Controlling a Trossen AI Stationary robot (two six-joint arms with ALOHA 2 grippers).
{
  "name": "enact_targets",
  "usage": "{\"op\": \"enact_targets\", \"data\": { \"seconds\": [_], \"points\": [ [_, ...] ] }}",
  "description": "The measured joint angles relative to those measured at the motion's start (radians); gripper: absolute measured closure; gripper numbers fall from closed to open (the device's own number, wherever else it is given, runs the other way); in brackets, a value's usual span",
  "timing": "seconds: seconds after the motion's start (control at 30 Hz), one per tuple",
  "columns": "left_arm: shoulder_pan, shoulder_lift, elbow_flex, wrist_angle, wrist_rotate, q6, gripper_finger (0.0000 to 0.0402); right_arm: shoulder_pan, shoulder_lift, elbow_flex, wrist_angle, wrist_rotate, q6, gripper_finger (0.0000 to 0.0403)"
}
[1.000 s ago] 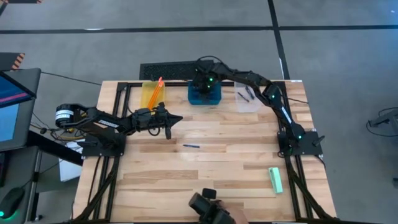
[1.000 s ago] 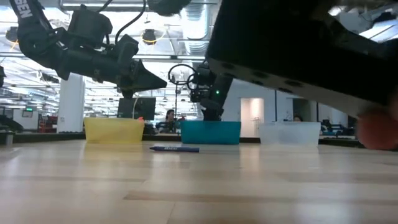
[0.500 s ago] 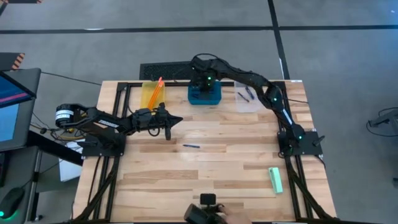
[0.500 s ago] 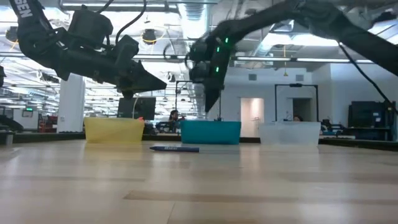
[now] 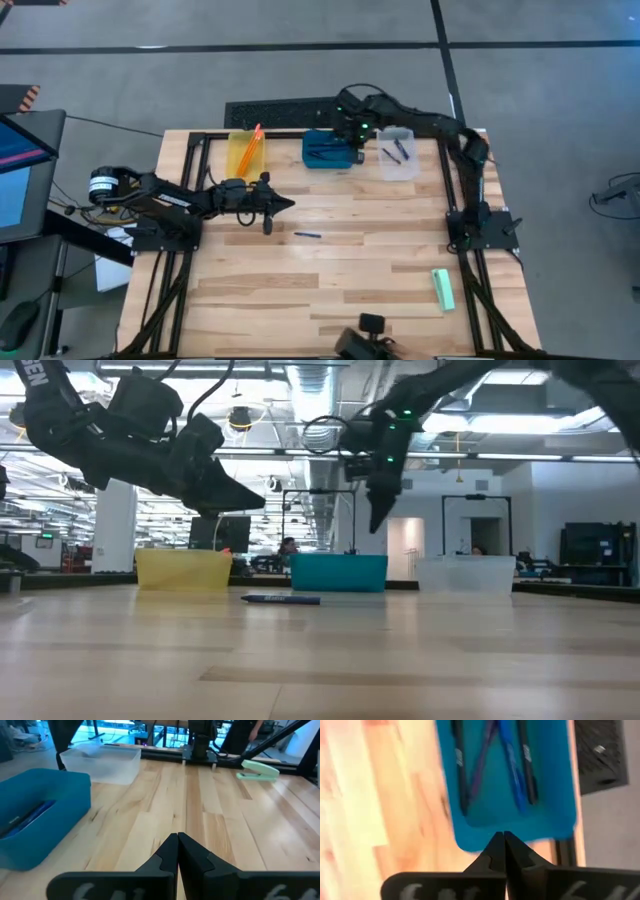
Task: Sort crayons/erasers/pens/pencils in bins
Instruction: Put the blue crayon into the transparent white bin
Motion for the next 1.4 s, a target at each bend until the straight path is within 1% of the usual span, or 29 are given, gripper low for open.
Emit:
{"op": "enact_targets", "data": {
  "seconds": [0.07, 0.13, 0.27, 0.37, 0.5, 0.67, 0.77, 0.87, 0.93, 1.03, 1.17, 1.27, 1.4],
  "points": [
    [-0.001, 0.0, 0.0, 0.0, 0.0, 0.0, 0.0401, -0.02, -0.047, -0.094, 0.067, 0.0, 0.0, 0.0397],
    [-0.001, 0.0, 0.0, 0.0, 0.0, 0.0, 0.0401, -0.036, -0.064, -0.172, 0.1, -0.001, 0.0, 0.04],
    [-0.001, 0.0, 0.0, 0.001, 0.0, 0.0, 0.0401, -0.05, -0.062, -0.252, 0.156, -0.007, 0.0, 0.0399],
    [-0.001, 0.0, 0.0, 0.001, -0.001, 0.0, 0.0401, -0.048, -0.039, -0.264, 0.191, -0.021, -0.003, 0.04],
    [-0.001, 0.0, 0.0, -0.003, -0.003, 0.0, 0.0401, -0.039, -0.045, -0.262, 0.256, -0.048, -0.011, 0.04],
    [-0.001, 0.0, 0.002, -0.019, 0.013, 0.0, 0.0401, -0.037, -0.057, -0.262, 0.237, -0.054, -0.01, 0.0401],
    [-0.003, 0.0, 0.031, -0.088, 0.036, 0.0, 0.0401, -0.04, -0.071, -0.263, 0.197, -0.044, -0.01, 0.04],
    [-0.025, 0.0, 0.089, -0.226, 0.044, 0.032, 0.0401, -0.021, -0.113, -0.29, 0.204, -0.027, -0.003, 0.0401],
    [-0.045, 0.001, 0.134, -0.325, 0.043, 0.065, 0.0401, 0.001, -0.165, -0.365, 0.297, -0.017, 0.004, 0.0401],
    [-0.073, 0.005, 0.193, -0.435, 0.041, 0.102, 0.0401, 0.041, -0.257, -0.52, 0.465, -0.016, 0.048, 0.0401],
    [-0.098, 0.005, 0.251, -0.513, 0.043, 0.127, 0.0401, 0.107, -0.396, -0.704, 0.655, -0.01, 0.142, 0.0402],
    [-0.105, 0.007, 0.307, -0.604, 0.052, 0.131, 0.0401, 0.169, -0.497, -0.812, 0.779, -0.005, 0.213, 0.0401],
    [-0.115, 0.067, 0.4, -0.741, 0.083, 0.154, 0.0381, 0.244, -0.607, -0.924, 0.945, 0.058, 0.257, 0.0401]
  ]
}}
